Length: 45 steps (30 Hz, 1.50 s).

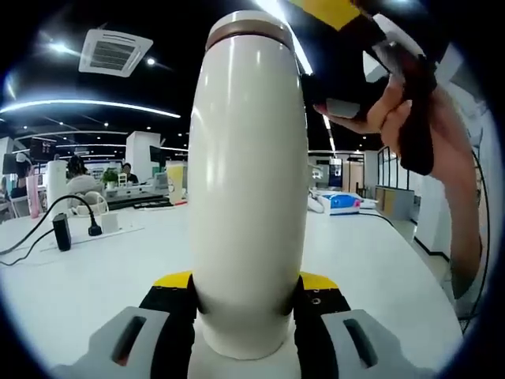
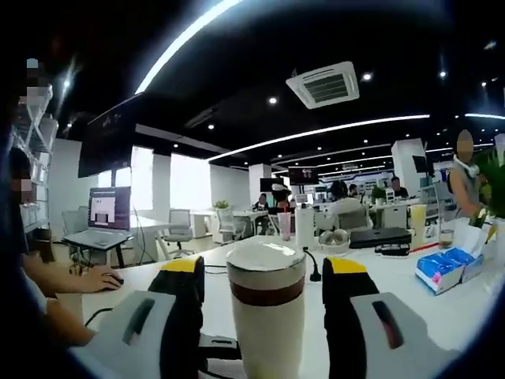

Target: Grasp the water cup twist off the cup lid place the cup lid on the table

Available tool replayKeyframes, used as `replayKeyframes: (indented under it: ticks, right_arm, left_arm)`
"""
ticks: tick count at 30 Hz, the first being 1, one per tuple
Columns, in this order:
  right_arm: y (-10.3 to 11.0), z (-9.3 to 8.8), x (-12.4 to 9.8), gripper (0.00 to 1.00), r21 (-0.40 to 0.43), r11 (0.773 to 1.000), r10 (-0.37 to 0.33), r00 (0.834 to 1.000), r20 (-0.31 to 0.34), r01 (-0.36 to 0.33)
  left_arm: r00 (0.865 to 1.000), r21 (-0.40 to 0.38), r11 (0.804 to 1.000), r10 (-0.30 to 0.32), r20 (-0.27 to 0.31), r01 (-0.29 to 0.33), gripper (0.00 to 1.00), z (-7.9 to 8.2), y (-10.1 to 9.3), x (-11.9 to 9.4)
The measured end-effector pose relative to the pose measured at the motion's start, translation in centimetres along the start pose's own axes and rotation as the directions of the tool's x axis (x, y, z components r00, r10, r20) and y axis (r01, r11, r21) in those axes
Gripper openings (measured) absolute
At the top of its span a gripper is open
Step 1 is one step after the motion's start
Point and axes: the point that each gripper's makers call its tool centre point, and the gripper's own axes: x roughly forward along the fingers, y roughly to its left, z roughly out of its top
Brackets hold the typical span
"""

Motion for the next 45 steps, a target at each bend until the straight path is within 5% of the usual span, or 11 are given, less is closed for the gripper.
replayKeyframes:
  ticks: [27, 38, 45]
  right_arm:
    - [-0.39, 0.25, 0.4, 0.43, -0.033, 0.999, 0.012, 1.0, 0.02, -0.011]
    - [-0.15, 0.29, 0.61, 0.42, -0.065, 0.979, 0.195, 0.981, -0.006, -0.194]
    - [-0.23, 0.35, 0.91, 0.42, -0.049, 0.943, 0.329, 0.944, -0.006, -0.329]
  left_arm:
    - [1.0, 0.006, 1.0, -0.002, -0.001, 0.002, 0.5, 0.07, -0.18, 0.09]
    - [1.0, 0.008, 1.0, -0.003, -0.002, 0.003, 0.49, 0.05, -0.14, 0.09]
    - [1.0, 0.006, 1.0, -0.002, -0.001, 0.002, 0.49, 0.05, -0.08, 0.1]
